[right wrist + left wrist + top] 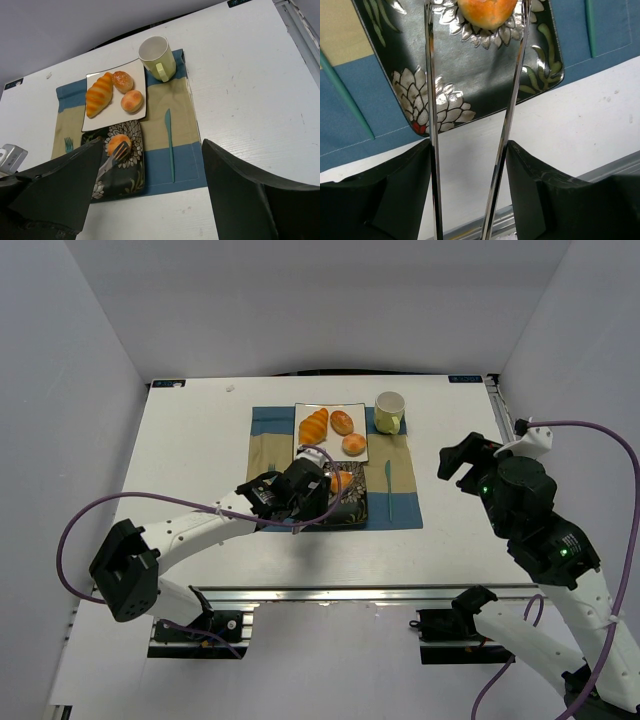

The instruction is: Place the bread

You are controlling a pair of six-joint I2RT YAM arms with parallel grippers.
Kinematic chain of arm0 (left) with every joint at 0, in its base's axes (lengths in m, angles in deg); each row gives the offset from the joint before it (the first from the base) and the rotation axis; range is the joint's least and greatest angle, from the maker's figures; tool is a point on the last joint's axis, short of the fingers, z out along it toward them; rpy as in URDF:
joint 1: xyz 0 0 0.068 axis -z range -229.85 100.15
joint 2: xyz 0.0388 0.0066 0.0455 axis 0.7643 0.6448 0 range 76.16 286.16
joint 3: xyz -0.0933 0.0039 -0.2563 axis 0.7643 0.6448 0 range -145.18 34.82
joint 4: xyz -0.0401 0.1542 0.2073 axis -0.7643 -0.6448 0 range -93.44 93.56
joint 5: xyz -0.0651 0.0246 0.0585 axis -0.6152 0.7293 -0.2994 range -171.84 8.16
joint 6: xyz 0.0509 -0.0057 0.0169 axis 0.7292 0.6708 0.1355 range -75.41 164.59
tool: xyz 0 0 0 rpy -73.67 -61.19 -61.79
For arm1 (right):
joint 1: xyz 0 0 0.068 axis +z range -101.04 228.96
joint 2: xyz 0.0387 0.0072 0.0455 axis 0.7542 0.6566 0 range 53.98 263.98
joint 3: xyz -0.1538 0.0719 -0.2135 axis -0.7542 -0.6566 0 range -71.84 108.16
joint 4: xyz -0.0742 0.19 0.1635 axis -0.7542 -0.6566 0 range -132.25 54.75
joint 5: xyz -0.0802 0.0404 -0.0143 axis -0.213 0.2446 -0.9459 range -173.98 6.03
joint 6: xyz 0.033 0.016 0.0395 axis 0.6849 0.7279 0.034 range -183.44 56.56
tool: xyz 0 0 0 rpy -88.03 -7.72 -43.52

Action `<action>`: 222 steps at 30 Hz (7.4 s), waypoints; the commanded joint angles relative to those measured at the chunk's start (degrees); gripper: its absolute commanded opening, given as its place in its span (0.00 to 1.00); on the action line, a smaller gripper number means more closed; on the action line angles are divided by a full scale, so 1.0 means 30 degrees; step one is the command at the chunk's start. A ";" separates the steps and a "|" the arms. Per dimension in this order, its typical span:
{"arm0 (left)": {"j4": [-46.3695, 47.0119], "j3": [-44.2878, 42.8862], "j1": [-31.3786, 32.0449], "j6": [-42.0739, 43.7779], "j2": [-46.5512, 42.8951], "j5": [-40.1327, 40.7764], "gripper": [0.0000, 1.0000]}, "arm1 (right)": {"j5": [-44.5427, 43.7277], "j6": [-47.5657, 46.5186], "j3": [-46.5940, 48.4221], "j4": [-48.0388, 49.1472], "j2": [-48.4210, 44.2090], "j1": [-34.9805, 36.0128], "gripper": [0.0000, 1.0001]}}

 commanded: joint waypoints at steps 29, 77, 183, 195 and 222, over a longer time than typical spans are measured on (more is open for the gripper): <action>-0.1848 -1.0265 -0.2615 0.4271 0.7469 -0.0778 0.63 | 0.0238 -0.0129 0.0727 0.3137 0.2447 -0.0026 0.86; -0.2026 -0.7816 -0.3701 0.1873 0.2496 -0.1629 0.41 | 0.2024 0.0544 -0.1761 0.3608 0.1687 -0.0055 0.86; 0.0462 -1.9585 -1.9989 0.5269 1.7605 -0.1363 0.55 | 0.6948 -0.1388 -0.1325 0.8176 0.6723 -0.0026 0.86; 0.1520 -1.9144 -2.0136 0.4711 1.9249 -0.0428 0.71 | 0.6802 -0.1857 -0.1061 0.8646 0.7780 -0.0055 0.88; 0.0790 -1.9288 -2.0693 0.4798 1.6702 0.0071 0.98 | 0.7300 -0.1739 -0.1443 0.8735 0.8043 -0.0025 0.88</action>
